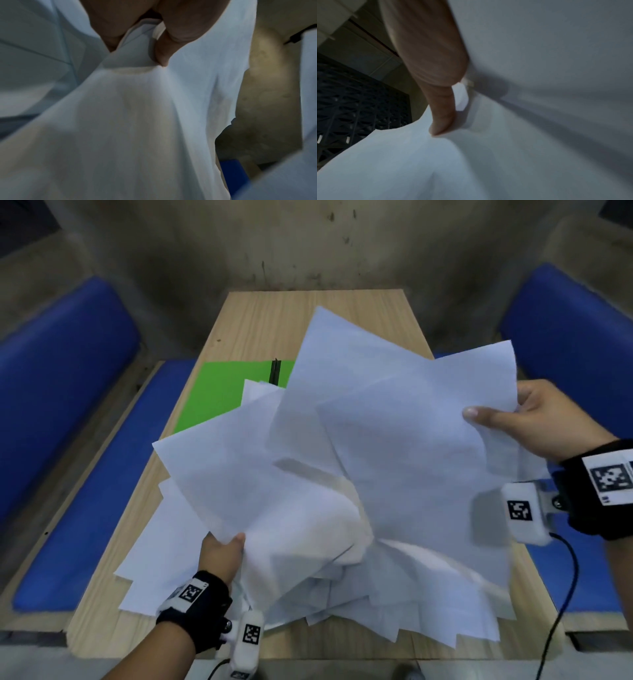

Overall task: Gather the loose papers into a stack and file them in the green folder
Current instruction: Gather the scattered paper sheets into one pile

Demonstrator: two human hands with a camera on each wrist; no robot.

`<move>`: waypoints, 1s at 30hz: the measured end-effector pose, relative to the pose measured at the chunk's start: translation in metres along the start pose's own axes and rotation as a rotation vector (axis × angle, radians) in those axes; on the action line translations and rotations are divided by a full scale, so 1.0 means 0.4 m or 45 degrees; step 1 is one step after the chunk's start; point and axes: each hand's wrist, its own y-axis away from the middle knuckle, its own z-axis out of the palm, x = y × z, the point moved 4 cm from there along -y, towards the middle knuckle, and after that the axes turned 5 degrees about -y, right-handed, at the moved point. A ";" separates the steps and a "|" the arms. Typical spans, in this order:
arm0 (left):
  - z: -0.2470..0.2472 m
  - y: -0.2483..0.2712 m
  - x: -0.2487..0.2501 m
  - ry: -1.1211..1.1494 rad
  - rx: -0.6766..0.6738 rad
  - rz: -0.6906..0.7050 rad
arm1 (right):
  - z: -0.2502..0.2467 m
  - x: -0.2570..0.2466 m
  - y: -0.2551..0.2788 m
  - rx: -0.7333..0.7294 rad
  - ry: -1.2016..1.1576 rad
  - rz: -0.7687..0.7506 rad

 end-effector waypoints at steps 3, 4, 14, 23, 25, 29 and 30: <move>-0.014 -0.008 0.000 0.030 0.041 0.028 | -0.003 -0.036 0.007 -0.075 0.174 0.024; -0.015 -0.005 0.005 0.037 0.038 0.032 | 0.005 -0.050 0.008 -0.127 0.215 0.031; 0.062 0.074 0.095 0.191 -0.339 0.206 | 0.222 0.083 -0.083 0.022 -0.287 0.260; 0.095 0.133 0.149 0.096 -0.717 0.275 | 0.274 0.312 -0.053 0.236 -0.563 0.543; 0.104 0.133 0.156 0.148 -0.779 0.221 | 0.271 0.306 -0.038 0.228 -0.645 0.535; 0.100 0.122 0.186 0.297 -0.743 0.138 | 0.272 0.273 -0.011 0.103 -0.761 0.416; 0.098 0.116 0.199 0.253 -0.733 0.210 | 0.268 0.256 -0.005 0.133 -0.765 0.361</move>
